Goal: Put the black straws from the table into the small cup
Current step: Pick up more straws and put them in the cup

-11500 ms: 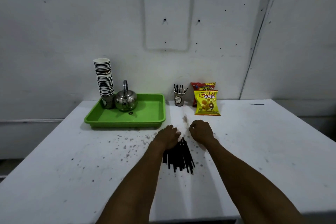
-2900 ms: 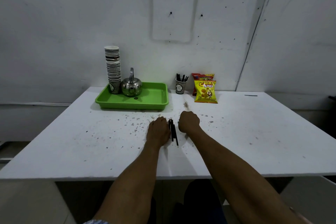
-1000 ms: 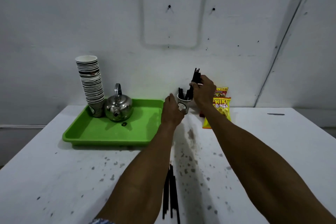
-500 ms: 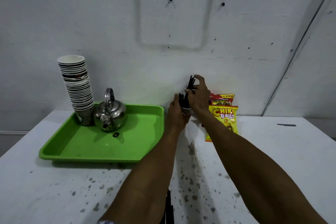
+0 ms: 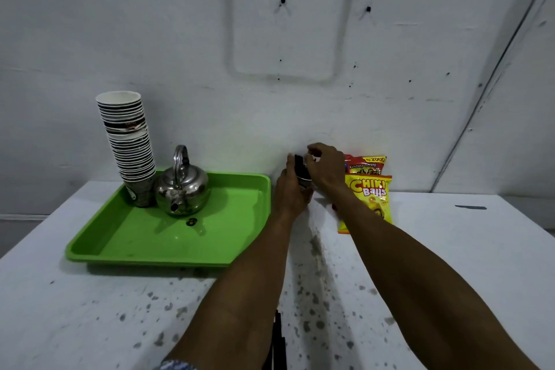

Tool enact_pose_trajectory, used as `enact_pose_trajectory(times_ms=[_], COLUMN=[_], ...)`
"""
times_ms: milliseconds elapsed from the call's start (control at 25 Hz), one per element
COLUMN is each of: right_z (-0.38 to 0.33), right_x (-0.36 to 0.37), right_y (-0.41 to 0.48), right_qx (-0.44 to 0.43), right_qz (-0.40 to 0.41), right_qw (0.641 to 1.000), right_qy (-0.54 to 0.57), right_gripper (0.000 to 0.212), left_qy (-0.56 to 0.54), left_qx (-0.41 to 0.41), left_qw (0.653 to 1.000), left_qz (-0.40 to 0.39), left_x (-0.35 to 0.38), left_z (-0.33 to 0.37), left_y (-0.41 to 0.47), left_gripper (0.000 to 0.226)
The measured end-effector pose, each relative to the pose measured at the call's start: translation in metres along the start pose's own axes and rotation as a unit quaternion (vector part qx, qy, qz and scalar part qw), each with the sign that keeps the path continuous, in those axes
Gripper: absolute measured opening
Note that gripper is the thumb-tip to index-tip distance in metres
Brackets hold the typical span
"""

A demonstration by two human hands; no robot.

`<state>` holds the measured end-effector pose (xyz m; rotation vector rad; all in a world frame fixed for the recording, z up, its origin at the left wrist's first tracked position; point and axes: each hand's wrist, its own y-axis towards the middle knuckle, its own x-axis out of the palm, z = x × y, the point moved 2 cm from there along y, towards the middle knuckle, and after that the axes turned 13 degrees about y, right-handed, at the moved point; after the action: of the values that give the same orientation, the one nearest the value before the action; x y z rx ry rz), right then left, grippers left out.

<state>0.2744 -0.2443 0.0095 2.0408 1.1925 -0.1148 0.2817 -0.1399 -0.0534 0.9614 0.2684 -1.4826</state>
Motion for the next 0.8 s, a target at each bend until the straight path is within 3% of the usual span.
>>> enact_pose_trajectory(times_ms=[160,360,520,800], right_z=[-0.007,-0.018,-0.022,-0.019], right_x=[-0.007,-0.016,-0.015,-0.015], right_y=[-0.010,-0.036,-0.074,-0.144], right_qx=[-0.010,-0.026,-0.007,0.068], right_qz=[0.036,0.092,0.065,-0.053], right_qw=[0.999,0.995,0.996,0.986], right_qy=[0.024,-0.013,-0.065,-0.144], right_gripper=[0.031,0.025,0.020,0.030], left_qy=[0.032,0.154,0.261,0.280], left_qx=[-0.011,0.054,0.107,0.113], left_qw=[0.999,0.984,0.955,0.947], left_qz=[-0.028,-0.065,-0.096,-0.110], left_x=[-0.010,-0.027,-0.033,-0.049], left_z=[0.002,-0.002,-0.006,-0.005], left_y=[-0.007,-0.033,-0.064,-0.111], left_gripper=[0.093,0.055,0.061,0.058])
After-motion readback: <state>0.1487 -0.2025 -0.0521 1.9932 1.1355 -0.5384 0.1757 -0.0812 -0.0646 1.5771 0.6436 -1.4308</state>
